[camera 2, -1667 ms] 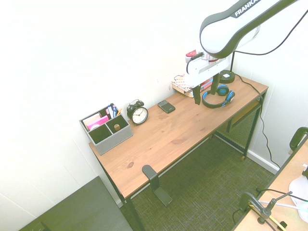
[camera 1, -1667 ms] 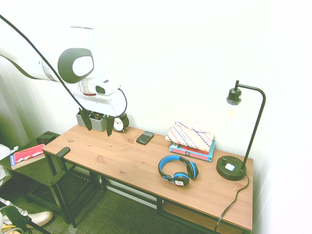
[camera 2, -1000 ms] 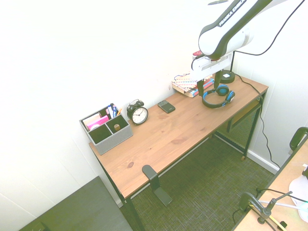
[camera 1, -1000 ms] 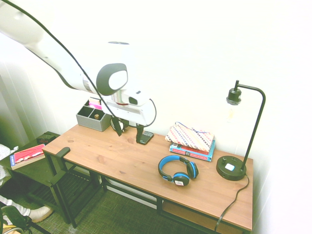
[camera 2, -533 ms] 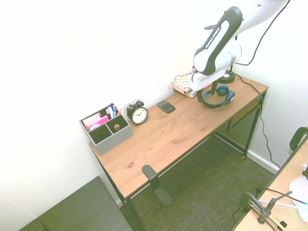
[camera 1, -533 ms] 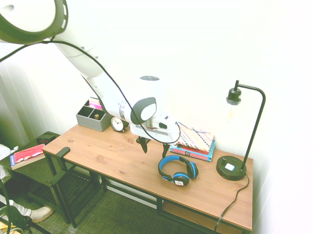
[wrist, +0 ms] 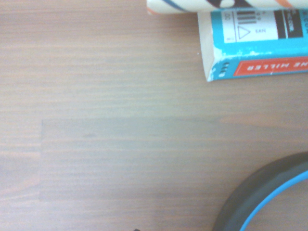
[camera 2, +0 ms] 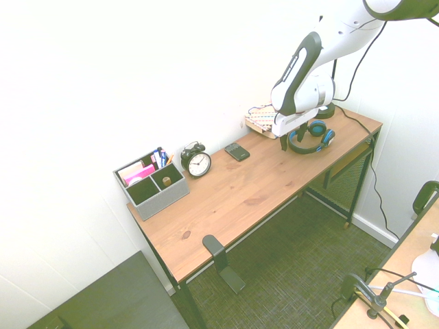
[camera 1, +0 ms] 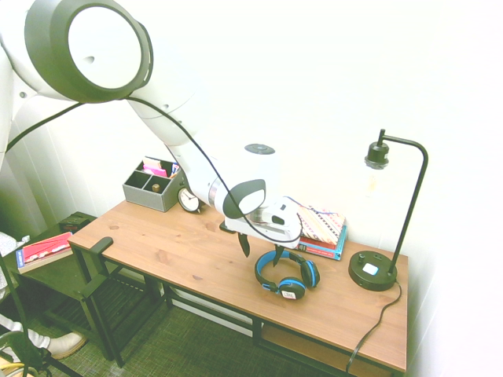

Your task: Hang the headphone

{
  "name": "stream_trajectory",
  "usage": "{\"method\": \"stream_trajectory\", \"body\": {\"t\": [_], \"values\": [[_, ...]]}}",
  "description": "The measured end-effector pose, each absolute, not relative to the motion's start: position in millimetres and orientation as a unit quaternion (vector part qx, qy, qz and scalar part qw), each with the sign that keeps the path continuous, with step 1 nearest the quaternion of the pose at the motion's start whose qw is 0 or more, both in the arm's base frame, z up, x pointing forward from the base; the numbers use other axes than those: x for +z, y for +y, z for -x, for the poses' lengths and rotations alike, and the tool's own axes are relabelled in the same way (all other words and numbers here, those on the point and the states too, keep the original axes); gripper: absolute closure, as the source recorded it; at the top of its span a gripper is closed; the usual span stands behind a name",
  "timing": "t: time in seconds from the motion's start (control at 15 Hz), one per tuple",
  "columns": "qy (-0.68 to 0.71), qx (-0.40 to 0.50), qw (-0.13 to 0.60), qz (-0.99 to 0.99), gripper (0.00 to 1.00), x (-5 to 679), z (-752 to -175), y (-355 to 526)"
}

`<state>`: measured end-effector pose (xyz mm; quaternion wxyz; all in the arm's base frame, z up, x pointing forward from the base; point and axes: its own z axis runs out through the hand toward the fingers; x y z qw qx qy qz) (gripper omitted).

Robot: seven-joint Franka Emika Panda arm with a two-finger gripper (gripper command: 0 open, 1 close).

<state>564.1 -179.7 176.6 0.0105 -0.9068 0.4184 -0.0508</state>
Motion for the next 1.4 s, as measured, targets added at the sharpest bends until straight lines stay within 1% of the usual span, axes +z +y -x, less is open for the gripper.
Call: {"method": "stream_trajectory", "body": {"t": [0.73, 1.07, 1.2, 1.4], "values": [[0.423, -0.034, 0.008, 0.906, 1.0, 160, -566, -190], [0.431, -0.038, 0.01, 0.901, 1.0, 165, -566, -195], [0.436, -0.031, 0.015, 0.899, 1.0, 184, -566, -198], [0.44, -0.011, 0.022, 0.898, 1.0, 257, -558, -196]]}}
